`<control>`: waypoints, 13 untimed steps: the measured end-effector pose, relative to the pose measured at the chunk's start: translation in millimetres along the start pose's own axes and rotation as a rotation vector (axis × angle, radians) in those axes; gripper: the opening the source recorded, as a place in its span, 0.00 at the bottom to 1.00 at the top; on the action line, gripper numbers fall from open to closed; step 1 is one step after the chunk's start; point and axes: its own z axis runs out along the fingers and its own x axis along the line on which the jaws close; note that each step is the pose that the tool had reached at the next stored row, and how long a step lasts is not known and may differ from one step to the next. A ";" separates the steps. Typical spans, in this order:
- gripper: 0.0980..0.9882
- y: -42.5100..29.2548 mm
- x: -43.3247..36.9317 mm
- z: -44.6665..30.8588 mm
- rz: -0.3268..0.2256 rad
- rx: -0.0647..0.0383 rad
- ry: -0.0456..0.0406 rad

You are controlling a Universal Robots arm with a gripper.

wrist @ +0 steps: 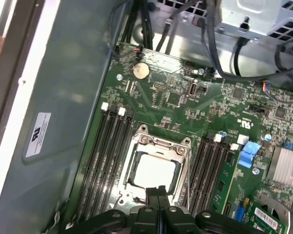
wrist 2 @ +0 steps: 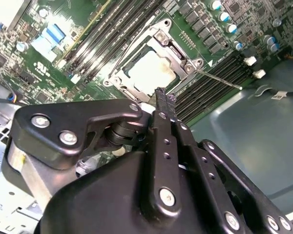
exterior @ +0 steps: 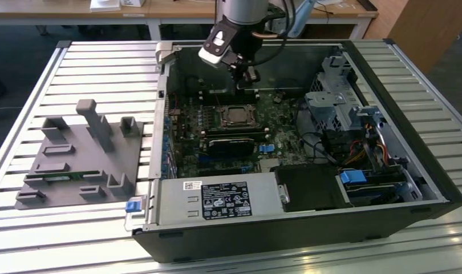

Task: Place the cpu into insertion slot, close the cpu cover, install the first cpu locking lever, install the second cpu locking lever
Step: 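Install the first cpu locking lever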

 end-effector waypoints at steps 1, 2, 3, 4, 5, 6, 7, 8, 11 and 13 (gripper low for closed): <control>0.03 0.0 0.0 0.0 -0.010 0.000 0.0003; 0.03 0.0 0.0 0.0 -0.019 0.000 0.0005; 0.03 0.0 0.0 0.0 -0.028 0.000 0.0007; 0.03 0.0 0.0 0.0 -0.037 0.000 0.0009; 0.03 0.0 0.0 0.0 -0.046 0.000 0.0011; 0.03 0.0 0.0 0.0 -0.055 0.000 0.0013; 0.03 0.0 0.0 0.0 -0.065 0.000 0.0015; 0.03 0.0 0.0 0.0 -0.075 0.000 0.0018; 0.03 0.0 0.0 0.0 -0.108 0.001 0.0025; 0.03 0.0 0.0 0.0 -0.130 0.001 0.0031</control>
